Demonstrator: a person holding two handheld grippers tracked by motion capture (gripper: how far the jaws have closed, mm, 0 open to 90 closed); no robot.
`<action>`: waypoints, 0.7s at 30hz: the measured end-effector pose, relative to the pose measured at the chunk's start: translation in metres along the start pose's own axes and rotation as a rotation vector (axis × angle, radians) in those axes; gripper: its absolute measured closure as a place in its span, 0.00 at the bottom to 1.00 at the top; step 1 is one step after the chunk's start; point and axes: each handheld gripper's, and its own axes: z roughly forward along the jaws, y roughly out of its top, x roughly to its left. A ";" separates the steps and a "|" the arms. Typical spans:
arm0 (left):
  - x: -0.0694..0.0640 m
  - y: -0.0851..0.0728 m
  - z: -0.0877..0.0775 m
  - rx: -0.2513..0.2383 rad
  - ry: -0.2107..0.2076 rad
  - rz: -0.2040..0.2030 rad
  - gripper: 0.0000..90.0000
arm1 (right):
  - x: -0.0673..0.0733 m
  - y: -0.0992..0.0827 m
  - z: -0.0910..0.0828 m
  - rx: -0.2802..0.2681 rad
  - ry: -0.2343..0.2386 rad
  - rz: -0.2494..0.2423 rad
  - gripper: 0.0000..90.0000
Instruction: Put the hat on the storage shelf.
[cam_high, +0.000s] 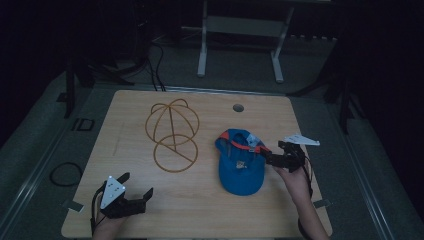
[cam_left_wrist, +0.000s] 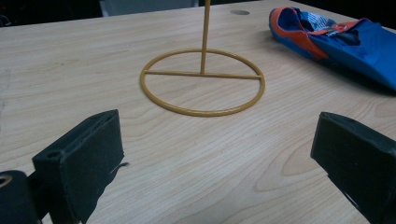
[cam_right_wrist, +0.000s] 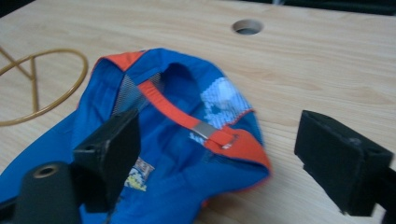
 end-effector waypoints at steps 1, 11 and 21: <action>0.000 0.000 0.000 -0.002 -0.005 0.001 0.03 | 0.001 0.002 0.005 0.004 -0.005 -0.008 0.21; 0.000 -0.001 0.002 0.013 -0.032 0.000 0.03 | 0.004 0.016 0.042 0.049 0.007 -0.057 0.30; 0.001 -0.002 0.002 0.020 -0.038 -0.013 0.03 | -0.003 0.022 0.074 0.103 -0.017 -0.076 0.35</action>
